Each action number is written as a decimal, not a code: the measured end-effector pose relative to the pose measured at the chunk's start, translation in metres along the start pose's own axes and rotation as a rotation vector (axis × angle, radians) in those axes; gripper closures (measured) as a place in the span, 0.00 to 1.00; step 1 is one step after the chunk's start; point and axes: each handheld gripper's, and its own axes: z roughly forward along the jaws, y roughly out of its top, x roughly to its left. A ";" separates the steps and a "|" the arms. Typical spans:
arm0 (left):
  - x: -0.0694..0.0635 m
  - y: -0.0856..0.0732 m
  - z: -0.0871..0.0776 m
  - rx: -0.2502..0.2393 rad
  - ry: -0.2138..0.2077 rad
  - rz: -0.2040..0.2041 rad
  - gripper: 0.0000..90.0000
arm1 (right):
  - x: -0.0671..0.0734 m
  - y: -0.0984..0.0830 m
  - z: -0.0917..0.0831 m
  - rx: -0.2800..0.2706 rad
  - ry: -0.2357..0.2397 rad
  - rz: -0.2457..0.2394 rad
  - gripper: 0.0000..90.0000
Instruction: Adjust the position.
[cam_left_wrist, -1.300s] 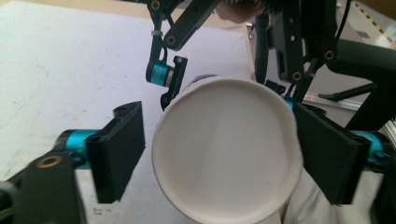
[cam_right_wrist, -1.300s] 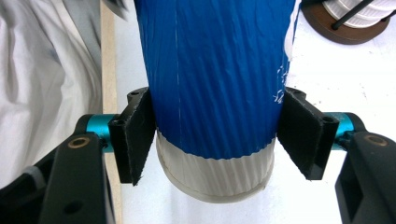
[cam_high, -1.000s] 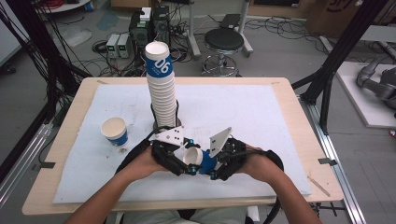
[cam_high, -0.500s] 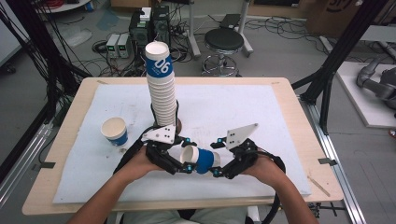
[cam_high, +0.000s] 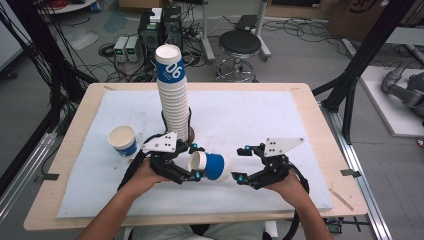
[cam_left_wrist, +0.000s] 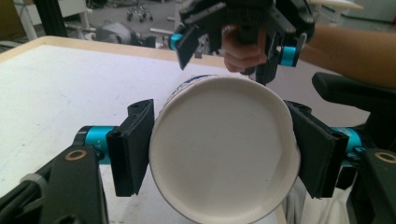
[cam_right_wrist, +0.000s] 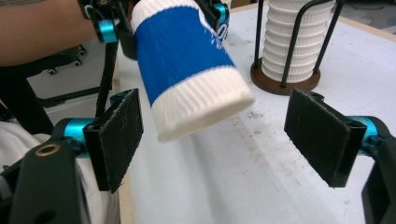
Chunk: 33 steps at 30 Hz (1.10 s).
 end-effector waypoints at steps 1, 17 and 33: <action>0.000 -0.001 -0.001 -0.015 0.001 0.001 0.32 | 0.000 -0.002 -0.001 -0.006 -0.001 0.001 0.22; 0.002 -0.007 -0.010 -0.124 -0.016 0.005 0.32 | 0.004 -0.014 0.002 -0.079 -0.035 -0.022 0.21; 0.001 -0.010 -0.006 -0.177 -0.068 -0.017 0.33 | 0.006 -0.013 0.009 -0.113 0.032 0.011 0.21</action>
